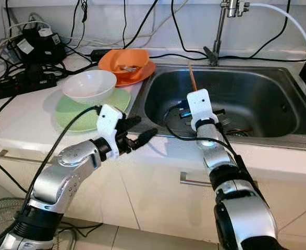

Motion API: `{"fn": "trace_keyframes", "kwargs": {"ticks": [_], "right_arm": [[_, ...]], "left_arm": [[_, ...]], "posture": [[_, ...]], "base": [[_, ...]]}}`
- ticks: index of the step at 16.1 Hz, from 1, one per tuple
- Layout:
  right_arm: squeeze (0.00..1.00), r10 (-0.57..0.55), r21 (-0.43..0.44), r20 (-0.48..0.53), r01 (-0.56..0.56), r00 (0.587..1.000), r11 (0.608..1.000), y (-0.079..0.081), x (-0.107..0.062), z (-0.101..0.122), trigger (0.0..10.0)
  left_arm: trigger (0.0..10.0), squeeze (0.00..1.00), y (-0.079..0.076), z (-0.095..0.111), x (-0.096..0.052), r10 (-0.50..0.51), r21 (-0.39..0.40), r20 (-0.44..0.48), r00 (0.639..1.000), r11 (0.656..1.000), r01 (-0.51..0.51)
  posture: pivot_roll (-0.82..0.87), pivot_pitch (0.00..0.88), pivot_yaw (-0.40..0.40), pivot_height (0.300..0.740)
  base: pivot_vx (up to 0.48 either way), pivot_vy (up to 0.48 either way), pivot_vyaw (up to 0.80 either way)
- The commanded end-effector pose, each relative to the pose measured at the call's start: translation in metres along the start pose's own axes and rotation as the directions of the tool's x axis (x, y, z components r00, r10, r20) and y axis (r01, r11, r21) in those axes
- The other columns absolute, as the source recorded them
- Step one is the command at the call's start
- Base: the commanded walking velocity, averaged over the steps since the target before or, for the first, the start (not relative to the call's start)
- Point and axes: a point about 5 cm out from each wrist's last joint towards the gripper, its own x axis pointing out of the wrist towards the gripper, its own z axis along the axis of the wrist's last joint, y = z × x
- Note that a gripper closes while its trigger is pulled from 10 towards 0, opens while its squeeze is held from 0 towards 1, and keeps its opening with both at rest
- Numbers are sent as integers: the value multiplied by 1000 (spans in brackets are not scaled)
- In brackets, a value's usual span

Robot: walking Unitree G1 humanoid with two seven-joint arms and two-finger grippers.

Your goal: Kitchen organization

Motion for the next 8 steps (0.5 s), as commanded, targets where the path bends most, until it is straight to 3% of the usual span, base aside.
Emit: {"fn": "trace_keyframes", "kwargs": {"ticks": [1,6,7,8], "right_arm": [[0,5,24,8,-5,1000,1000,2,3,4,10000],[20,18,42,-10,-18,1000,999,6,1,0,10000],[1000,19,53,-10,-19,1000,998,7,1,-1,10000],[1000,20,57,-10,-19,1000,998,7,0,-1,10000]], "left_arm": [[10000,0,-3,0,-2,-15,13,-14,1000,1000,15],[10000,0,-7,-6,-4,-37,7,-42,998,999,38],[10000,0,-8,-6,-4,-42,9,-44,998,999,42],[10000,0,-8,-5,-4,-43,10,-44,998,999,43]], "posture": [[91,0,83,740],[95,0,85,740],[95,0,86,740],[94,0,86,740]], "base": [[0,0,0],[0,0,0],[0,0,0],[0,0,0]]}}
